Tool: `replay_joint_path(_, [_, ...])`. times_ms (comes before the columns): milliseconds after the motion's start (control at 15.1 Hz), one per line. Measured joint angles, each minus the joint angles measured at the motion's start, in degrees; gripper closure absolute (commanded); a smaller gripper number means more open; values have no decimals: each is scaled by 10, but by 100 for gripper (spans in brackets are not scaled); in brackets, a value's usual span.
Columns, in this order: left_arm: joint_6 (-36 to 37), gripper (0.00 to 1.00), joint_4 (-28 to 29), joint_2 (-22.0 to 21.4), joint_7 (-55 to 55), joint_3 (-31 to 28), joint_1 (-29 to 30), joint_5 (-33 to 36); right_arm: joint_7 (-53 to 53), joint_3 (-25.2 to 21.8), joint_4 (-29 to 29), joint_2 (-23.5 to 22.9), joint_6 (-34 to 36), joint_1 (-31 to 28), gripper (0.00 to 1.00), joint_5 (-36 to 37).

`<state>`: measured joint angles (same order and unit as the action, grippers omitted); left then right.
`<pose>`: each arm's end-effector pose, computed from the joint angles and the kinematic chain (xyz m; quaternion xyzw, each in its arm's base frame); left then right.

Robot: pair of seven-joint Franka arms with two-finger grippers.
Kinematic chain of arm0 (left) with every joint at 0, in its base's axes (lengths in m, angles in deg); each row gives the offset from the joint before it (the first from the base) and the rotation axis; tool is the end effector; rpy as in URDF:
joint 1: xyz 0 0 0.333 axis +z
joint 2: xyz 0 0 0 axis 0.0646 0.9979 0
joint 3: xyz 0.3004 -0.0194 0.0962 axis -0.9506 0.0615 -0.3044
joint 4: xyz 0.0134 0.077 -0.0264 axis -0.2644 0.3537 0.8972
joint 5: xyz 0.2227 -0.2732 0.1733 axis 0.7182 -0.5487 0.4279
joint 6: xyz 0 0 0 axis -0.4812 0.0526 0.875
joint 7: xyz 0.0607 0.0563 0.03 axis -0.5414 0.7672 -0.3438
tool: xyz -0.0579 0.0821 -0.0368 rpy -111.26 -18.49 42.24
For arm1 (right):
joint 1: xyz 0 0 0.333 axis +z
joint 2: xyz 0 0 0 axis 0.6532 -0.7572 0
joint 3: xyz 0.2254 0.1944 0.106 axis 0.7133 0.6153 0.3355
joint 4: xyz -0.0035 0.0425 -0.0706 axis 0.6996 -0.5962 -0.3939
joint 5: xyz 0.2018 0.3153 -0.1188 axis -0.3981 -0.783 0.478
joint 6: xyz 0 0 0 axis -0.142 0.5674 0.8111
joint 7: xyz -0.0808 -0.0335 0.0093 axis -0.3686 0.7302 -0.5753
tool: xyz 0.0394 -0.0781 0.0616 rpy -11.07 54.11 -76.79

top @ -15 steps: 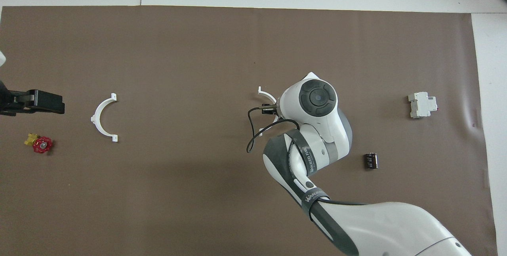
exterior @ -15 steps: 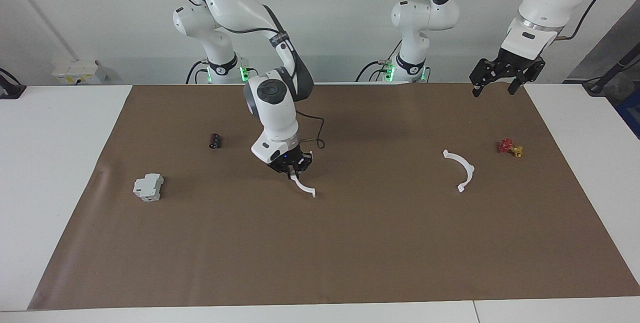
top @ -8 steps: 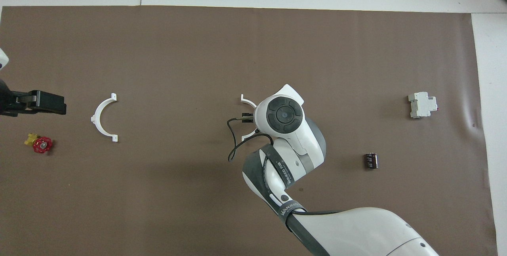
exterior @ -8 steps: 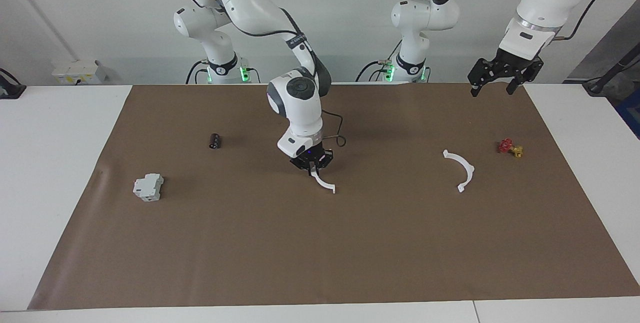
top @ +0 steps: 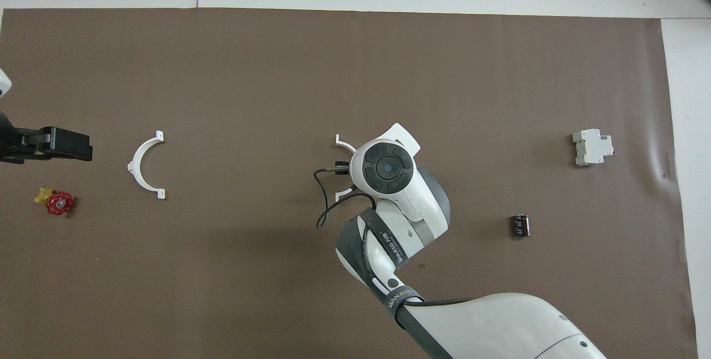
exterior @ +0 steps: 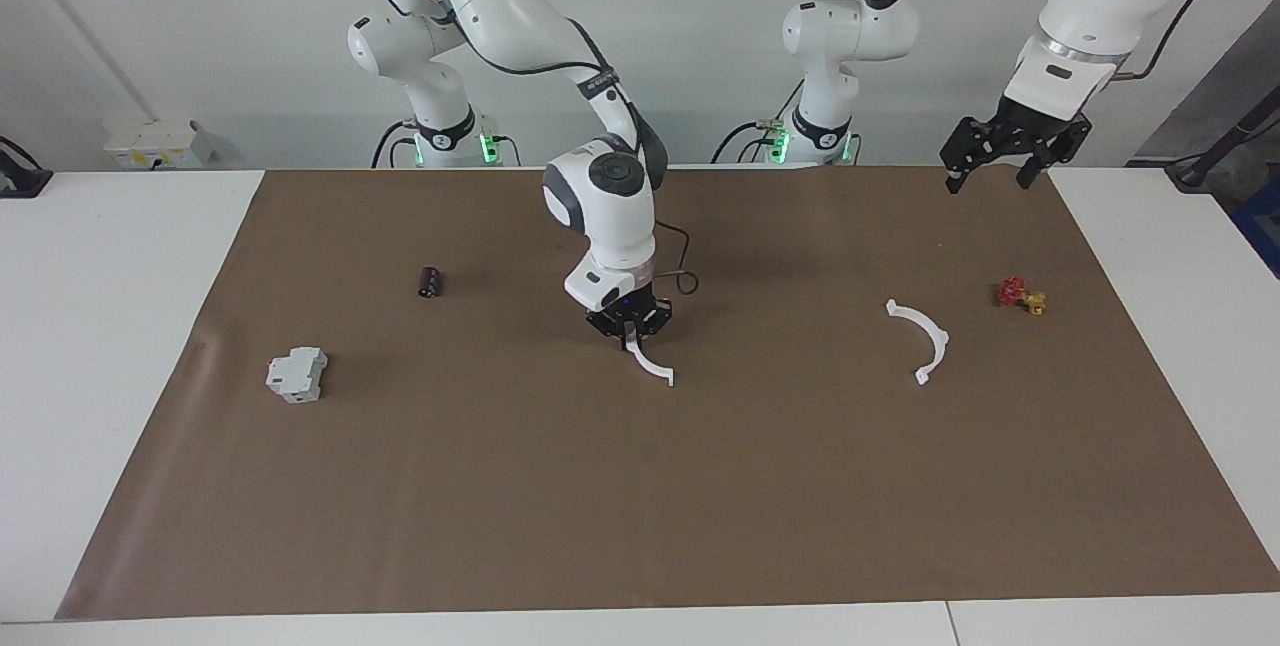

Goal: Assemble drain pipe with both arms
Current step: 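Release the clamp with the right gripper while the left gripper grasps the other half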

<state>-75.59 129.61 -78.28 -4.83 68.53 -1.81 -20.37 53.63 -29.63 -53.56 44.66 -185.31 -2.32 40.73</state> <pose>0.5240 -0.0308 0.6231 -0.9999 0.0037 -0.0091 0.0069 0.5423 0.3645 0.2926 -0.9974 0.0151 -0.0660 0.0239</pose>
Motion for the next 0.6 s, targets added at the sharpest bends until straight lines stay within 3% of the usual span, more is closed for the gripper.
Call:
replay_joint_path(66, [-6, 0, 6, -1, 0, -1, 0, 0, 0, 0, 0, 0, 0, 0, 0, 1])
replay_joint_path(399, [-68, 0, 80, -30, 0, -4, 17, 0, 0, -2, 7, 10, 21, 9, 0, 1])
replay_joint_path(598, [-132, 0, 135, -46, 0, -4, 21, 0, 0, -11, 21, 66, 82, 0, 0, 4])
